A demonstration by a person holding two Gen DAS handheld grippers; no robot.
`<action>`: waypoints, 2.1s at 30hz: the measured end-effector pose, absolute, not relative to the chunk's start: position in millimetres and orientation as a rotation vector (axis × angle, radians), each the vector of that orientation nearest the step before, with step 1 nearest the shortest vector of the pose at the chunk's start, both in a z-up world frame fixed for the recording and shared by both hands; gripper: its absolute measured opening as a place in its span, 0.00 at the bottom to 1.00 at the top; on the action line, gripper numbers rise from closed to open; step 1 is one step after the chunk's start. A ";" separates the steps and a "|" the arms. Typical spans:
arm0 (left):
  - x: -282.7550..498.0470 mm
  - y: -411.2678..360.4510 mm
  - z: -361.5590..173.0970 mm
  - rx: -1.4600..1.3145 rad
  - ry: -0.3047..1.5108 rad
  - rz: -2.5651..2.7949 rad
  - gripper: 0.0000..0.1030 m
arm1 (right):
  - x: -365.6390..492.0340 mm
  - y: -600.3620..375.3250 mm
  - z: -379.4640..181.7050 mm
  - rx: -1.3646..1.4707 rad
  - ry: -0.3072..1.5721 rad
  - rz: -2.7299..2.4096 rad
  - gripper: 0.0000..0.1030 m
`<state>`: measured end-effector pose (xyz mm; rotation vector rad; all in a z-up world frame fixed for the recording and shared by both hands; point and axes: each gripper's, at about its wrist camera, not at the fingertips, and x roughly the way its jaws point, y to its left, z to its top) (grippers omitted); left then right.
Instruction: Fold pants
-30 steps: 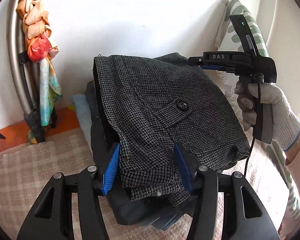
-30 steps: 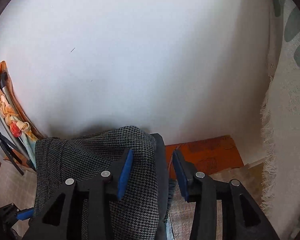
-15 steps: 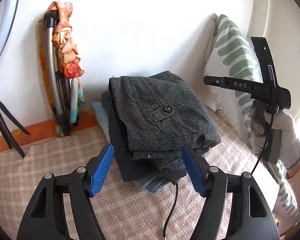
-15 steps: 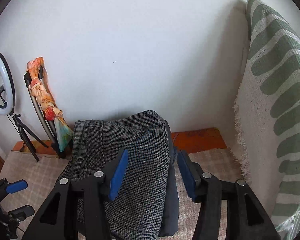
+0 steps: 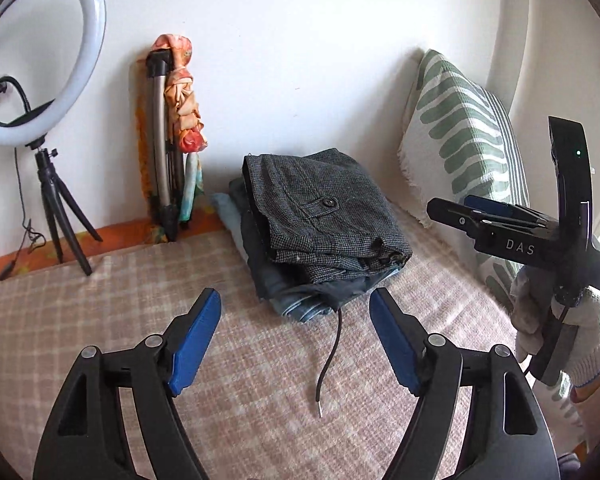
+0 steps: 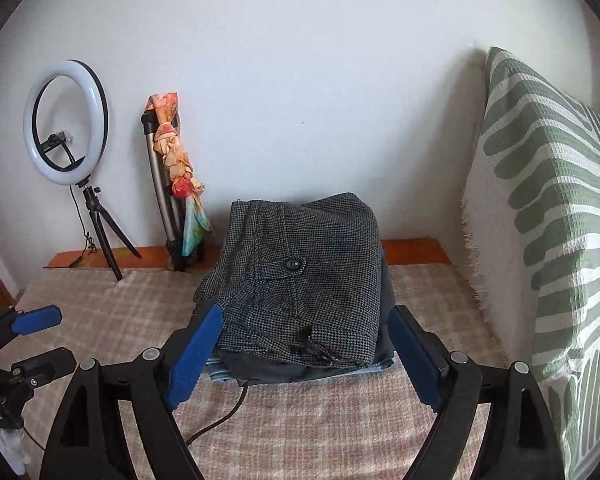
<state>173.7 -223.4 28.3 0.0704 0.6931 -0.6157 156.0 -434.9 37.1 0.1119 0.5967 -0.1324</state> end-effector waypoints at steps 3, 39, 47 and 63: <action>157.0 -212.6 30.7 0.080 0.681 -0.608 0.76 | 135.5 -415.5 36.6 0.091 0.593 -0.146 0.85; 70.4 -118.2 3.0 0.102 0.627 -0.481 0.81 | 27.8 -314.1 -0.9 0.111 0.530 -0.215 1.00; 63.6 -116.0 2.5 0.097 0.629 -0.451 0.81 | 24.2 -315.5 -5.7 0.094 0.537 -0.232 1.00; 61.9 -120.3 -10.3 0.090 0.663 -0.446 0.91 | 22.0 -311.2 -0.8 0.091 0.519 -0.233 1.00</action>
